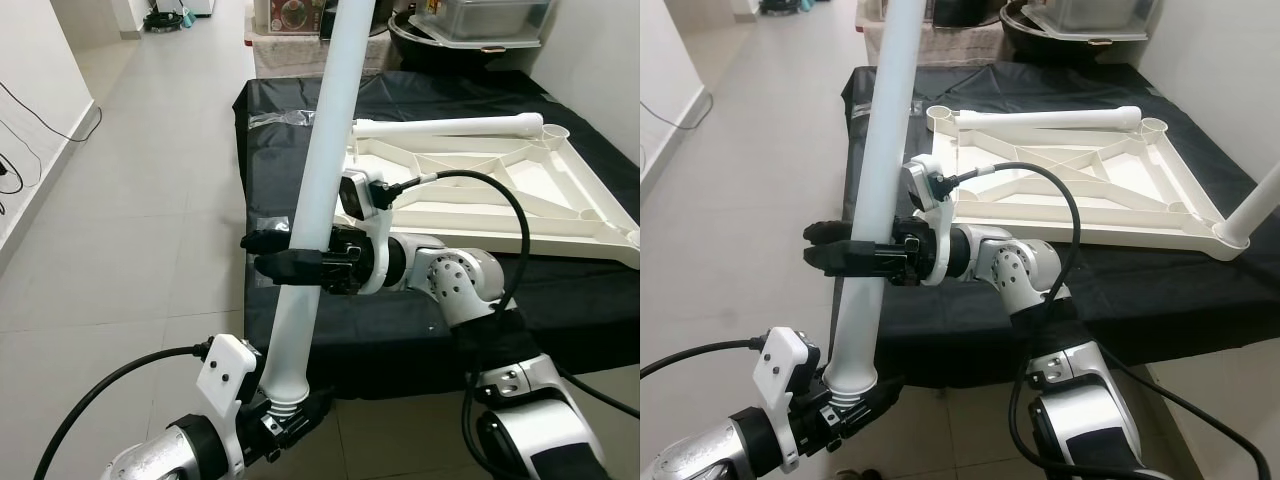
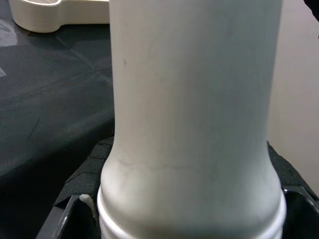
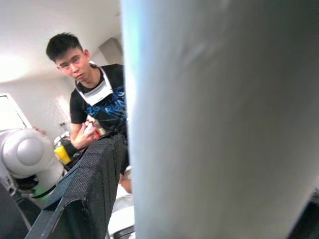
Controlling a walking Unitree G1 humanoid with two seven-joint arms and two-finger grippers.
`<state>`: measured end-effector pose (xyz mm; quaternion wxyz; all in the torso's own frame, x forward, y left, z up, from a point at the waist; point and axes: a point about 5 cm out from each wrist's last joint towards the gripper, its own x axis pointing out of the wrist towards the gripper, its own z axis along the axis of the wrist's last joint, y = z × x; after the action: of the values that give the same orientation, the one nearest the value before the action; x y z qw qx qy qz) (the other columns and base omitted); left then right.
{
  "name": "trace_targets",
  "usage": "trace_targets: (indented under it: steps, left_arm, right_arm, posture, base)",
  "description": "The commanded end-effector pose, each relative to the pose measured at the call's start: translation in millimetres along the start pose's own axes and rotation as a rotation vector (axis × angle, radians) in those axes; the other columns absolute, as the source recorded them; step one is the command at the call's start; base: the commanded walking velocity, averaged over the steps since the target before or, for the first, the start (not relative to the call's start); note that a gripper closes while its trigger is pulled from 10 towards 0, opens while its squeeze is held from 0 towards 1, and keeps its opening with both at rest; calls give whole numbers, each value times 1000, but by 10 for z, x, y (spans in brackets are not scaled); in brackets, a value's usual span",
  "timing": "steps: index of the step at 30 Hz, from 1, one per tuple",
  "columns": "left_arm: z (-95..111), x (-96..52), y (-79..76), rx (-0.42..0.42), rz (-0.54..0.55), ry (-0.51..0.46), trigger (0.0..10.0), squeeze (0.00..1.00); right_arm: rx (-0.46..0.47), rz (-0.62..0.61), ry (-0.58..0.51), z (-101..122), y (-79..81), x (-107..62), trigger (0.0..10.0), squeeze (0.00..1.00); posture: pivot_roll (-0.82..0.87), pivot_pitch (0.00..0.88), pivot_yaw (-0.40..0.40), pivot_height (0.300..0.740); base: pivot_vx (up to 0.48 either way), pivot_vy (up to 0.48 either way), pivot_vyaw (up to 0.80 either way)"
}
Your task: Building children table
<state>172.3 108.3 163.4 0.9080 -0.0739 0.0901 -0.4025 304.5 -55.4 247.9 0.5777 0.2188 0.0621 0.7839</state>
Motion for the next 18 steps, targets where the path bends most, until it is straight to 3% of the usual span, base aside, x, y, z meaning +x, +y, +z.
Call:
trace_targets:
  steps: [1, 11, 12, 15, 16, 18]
  left_arm:
    - [-28, 16, -37, -17, -16, 10, 10000, 0]
    - [-37, 39, -60, -23, -30, 8, 10000, 0]
    - [-46, 40, -78, -27, -35, 10, 10000, 0]
    - [-51, 41, -91, -30, -39, 11, 10000, 0]
    - [-56, 41, -99, -32, -40, 11, 10000, 0]
    - [-57, 42, -102, -36, -38, 8, 10000, 0]
  right_arm:
    - [4, 42, 22, -35, 41, 50, 10000, 0]
    - [10, 76, 47, -82, 98, 68, 10000, 0]
    - [10, 77, 49, -87, 102, 67, 3255, 0]
    - [10, 76, 50, -91, 103, 66, 3255, 0]
    - [11, 78, 52, -93, 105, 66, 0, 0]
    - [9, 79, 56, -97, 109, 65, 0, 0]
  posture:
    - [69, 155, -18, 740]
    - [68, 151, -14, 740]
    - [66, 147, -12, 740]
    - [66, 147, -12, 740]
    - [66, 147, -12, 740]
    - [64, 145, -12, 740]
  base:
    - [0, 0, 0]
    - [0, 0, 0]
    - [0, 0, 0]
    - [0, 0, 0]
    - [0, 0, 0]
    - [0, 0, 0]
